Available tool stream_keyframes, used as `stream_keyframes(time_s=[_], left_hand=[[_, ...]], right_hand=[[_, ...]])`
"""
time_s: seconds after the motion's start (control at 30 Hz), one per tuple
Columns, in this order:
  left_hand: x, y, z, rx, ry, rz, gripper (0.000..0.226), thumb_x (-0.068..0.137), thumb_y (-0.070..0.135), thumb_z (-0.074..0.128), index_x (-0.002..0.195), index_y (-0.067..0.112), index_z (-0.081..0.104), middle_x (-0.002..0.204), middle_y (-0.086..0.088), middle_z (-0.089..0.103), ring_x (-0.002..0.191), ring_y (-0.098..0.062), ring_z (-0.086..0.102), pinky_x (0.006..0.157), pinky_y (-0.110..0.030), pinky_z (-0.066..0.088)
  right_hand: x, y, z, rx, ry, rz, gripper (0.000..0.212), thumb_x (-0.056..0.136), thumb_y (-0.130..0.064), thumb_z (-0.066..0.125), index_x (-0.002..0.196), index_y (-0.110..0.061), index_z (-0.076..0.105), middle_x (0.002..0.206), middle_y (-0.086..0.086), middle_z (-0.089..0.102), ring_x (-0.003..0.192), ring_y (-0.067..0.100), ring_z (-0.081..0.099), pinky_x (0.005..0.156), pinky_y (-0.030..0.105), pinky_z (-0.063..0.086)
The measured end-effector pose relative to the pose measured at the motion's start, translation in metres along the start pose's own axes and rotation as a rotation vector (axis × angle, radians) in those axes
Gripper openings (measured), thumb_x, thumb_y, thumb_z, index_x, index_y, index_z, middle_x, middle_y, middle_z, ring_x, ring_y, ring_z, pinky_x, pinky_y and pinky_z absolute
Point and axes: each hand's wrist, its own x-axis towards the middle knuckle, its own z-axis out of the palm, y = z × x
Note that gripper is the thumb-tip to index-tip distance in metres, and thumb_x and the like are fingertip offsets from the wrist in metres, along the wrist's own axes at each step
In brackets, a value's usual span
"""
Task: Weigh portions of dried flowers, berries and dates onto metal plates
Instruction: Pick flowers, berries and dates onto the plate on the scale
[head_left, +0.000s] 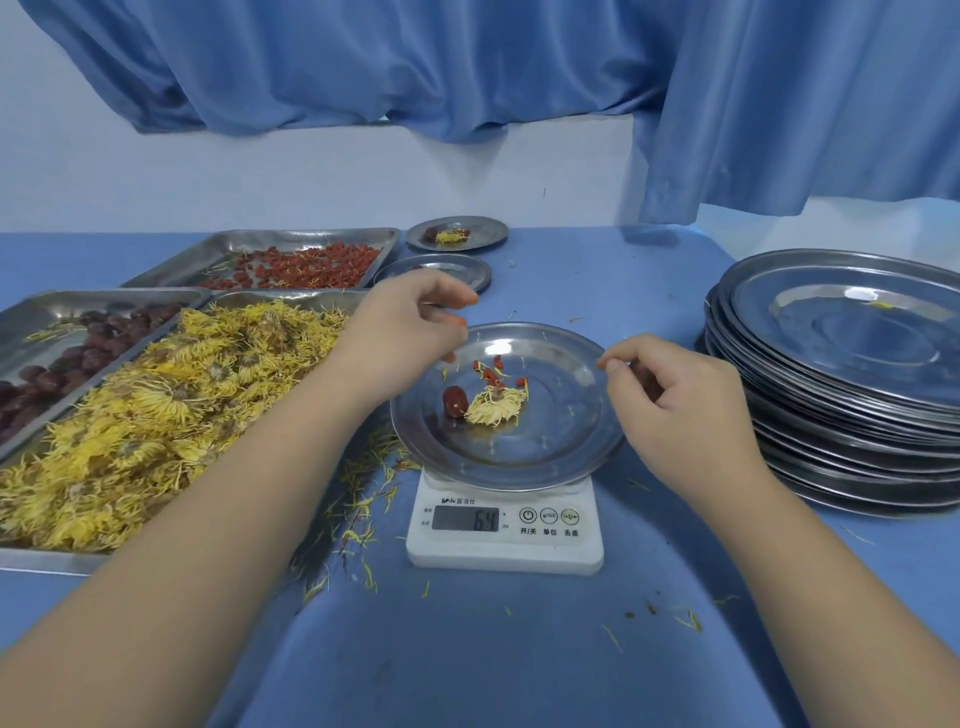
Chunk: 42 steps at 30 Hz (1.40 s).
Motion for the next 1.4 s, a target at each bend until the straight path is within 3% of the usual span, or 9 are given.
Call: stream_keyframes(time_s=[0.17, 0.33, 0.47, 0.63, 0.73, 0.93, 1.03, 1.2, 1.4], left_hand=[[0.010, 0.009, 0.009, 0.124, -0.042, 0.011, 0.027, 0.080, 0.019, 0.079, 0.102, 0.028, 0.066, 0.094, 0.004, 0.070, 0.069, -0.008, 0.070, 0.068, -0.016, 0.054], [0.006, 0.004, 0.017, 0.141, -0.056, -0.006, 0.023, 0.089, 0.009, 0.063, 0.100, 0.028, 0.066, 0.105, 0.008, 0.068, 0.065, -0.004, 0.070, 0.079, -0.038, 0.059], [0.005, 0.003, 0.018, 0.164, -0.032, -0.004, 0.026, 0.085, 0.008, 0.066, 0.099, 0.031, 0.066, 0.093, 0.009, 0.070, 0.064, -0.004, 0.068, 0.076, -0.038, 0.060], [0.000, 0.005, 0.018, 0.115, -0.018, 0.017, 0.025, 0.080, 0.028, 0.078, 0.102, 0.030, 0.066, 0.093, 0.007, 0.071, 0.065, -0.006, 0.069, 0.065, -0.021, 0.057], [-0.002, 0.008, 0.015, 0.057, 0.014, 0.015, 0.013, 0.091, 0.026, 0.067, 0.103, 0.023, 0.067, 0.103, 0.006, 0.069, 0.071, -0.007, 0.071, 0.071, -0.030, 0.061], [-0.015, 0.003, -0.002, -0.154, 0.061, -0.051, 0.014, 0.096, 0.022, 0.058, 0.103, 0.020, 0.070, 0.105, 0.005, 0.071, 0.087, -0.008, 0.072, 0.080, -0.033, 0.060], [-0.024, -0.008, -0.008, -0.199, 0.183, -0.100, 0.015, 0.096, 0.025, 0.056, 0.101, 0.027, 0.070, 0.105, 0.008, 0.071, 0.094, -0.007, 0.069, 0.086, -0.032, 0.057], [-0.033, -0.021, -0.009, -0.292, 0.254, -0.207, 0.014, 0.093, 0.022, 0.057, 0.095, 0.029, 0.068, 0.100, 0.007, 0.069, 0.103, -0.016, 0.064, 0.090, -0.037, 0.051], [-0.033, -0.026, -0.010, -0.371, 0.191, -0.261, 0.013, 0.092, 0.027, 0.058, 0.099, 0.028, 0.068, 0.108, 0.008, 0.067, 0.101, -0.013, 0.064, 0.076, -0.031, 0.050]], right_hand=[[0.000, -0.001, -0.001, 0.014, 0.005, -0.002, 0.015, 0.083, -0.022, 0.052, 0.075, -0.020, 0.066, 0.047, -0.009, 0.046, 0.056, 0.010, 0.048, 0.052, 0.013, 0.034], [0.002, -0.001, -0.003, -0.003, 0.021, -0.020, 0.016, 0.083, -0.024, 0.051, 0.076, -0.020, 0.066, 0.049, -0.010, 0.050, 0.059, 0.012, 0.050, 0.054, 0.017, 0.036], [0.002, 0.000, -0.003, -0.008, 0.027, -0.020, 0.017, 0.083, -0.024, 0.051, 0.075, -0.020, 0.065, 0.047, -0.009, 0.049, 0.058, 0.014, 0.049, 0.053, 0.019, 0.037], [0.003, 0.000, -0.002, -0.015, 0.018, -0.010, 0.016, 0.083, -0.024, 0.051, 0.076, -0.022, 0.066, 0.056, -0.007, 0.054, 0.058, 0.012, 0.048, 0.054, 0.018, 0.036], [0.003, 0.001, -0.003, -0.016, 0.015, -0.012, 0.016, 0.083, -0.024, 0.051, 0.076, -0.021, 0.066, 0.062, -0.017, 0.055, 0.057, 0.012, 0.047, 0.054, 0.017, 0.035], [0.002, 0.001, -0.004, -0.027, -0.002, 0.011, 0.015, 0.086, -0.017, 0.056, 0.076, -0.023, 0.066, 0.060, -0.015, 0.055, 0.055, 0.011, 0.047, 0.052, 0.015, 0.035], [0.002, 0.003, -0.002, -0.030, -0.003, 0.062, 0.016, 0.088, -0.022, 0.054, 0.075, -0.024, 0.064, 0.056, -0.016, 0.055, 0.056, 0.007, 0.048, 0.052, 0.013, 0.035], [0.004, 0.008, 0.001, -0.156, -0.034, 0.212, 0.026, 0.089, -0.038, 0.053, 0.071, -0.019, 0.053, 0.059, -0.007, 0.056, 0.058, 0.009, 0.051, 0.056, 0.028, 0.040], [0.004, 0.015, 0.000, -0.195, -0.135, 0.395, 0.015, 0.084, -0.034, 0.056, 0.076, -0.023, 0.050, 0.070, -0.006, 0.060, 0.067, 0.012, 0.055, 0.057, 0.027, 0.040]])
